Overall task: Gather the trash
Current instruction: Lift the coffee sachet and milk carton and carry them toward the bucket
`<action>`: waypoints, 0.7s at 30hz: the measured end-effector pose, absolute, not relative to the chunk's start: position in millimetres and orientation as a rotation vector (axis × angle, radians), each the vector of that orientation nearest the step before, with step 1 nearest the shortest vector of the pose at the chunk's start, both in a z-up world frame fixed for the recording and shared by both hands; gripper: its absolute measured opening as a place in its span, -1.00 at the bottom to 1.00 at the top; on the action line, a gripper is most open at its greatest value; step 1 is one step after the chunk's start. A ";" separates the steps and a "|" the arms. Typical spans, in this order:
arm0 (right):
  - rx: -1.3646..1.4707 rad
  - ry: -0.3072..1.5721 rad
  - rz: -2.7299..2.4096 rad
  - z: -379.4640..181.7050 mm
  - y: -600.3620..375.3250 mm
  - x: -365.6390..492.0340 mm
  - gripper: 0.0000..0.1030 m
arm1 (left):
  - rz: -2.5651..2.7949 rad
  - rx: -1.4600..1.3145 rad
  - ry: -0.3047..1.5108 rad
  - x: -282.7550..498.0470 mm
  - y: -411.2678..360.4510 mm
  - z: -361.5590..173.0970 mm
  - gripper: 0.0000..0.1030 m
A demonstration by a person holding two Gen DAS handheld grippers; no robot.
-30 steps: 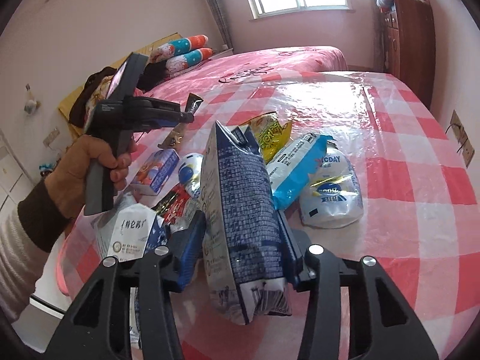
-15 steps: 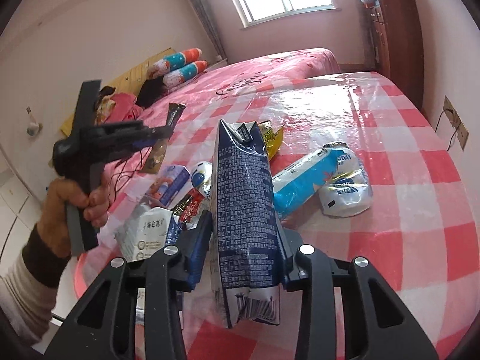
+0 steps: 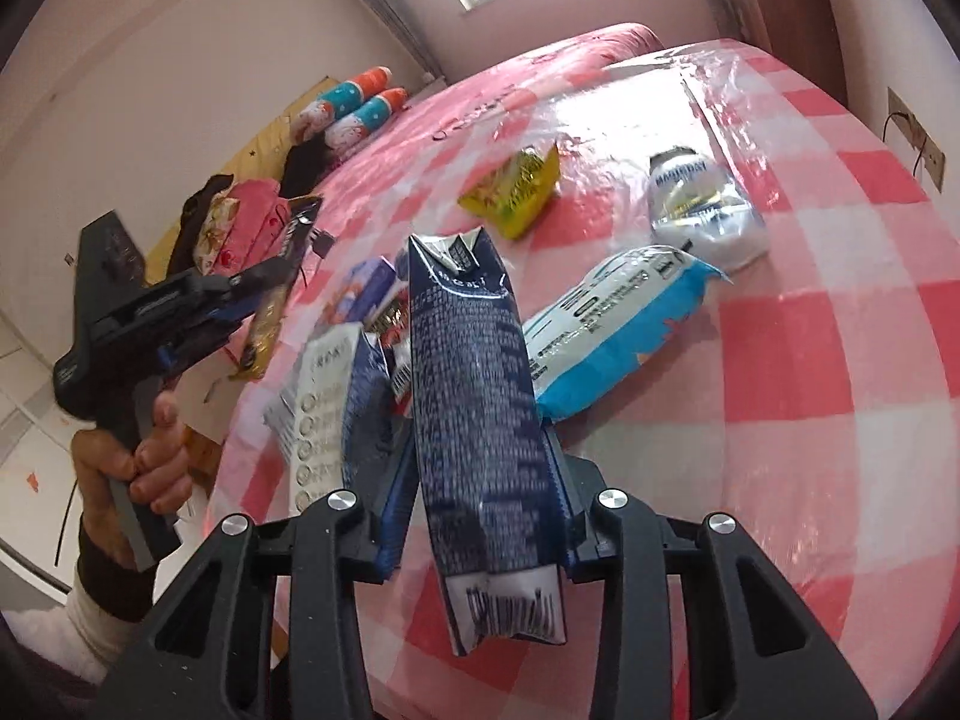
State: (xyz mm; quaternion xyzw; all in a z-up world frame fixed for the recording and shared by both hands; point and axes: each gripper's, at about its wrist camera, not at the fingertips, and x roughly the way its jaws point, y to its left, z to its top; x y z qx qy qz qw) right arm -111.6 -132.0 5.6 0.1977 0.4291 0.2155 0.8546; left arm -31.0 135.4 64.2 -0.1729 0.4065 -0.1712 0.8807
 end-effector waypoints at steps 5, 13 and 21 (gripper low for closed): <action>0.331 0.887 0.348 10.9 -129.4 -118.7 0.15 | -0.354 -0.370 0.853 -54.3 142.4 57.7 -0.51; 0.145 0.795 0.286 29.3 -112.8 -126.4 0.72 | -0.358 -0.399 0.868 -85.5 149.8 47.4 -0.51; -0.143 0.782 0.269 15.9 -73.3 -117.4 0.72 | -0.338 -0.437 0.878 -105.1 167.2 36.5 -0.51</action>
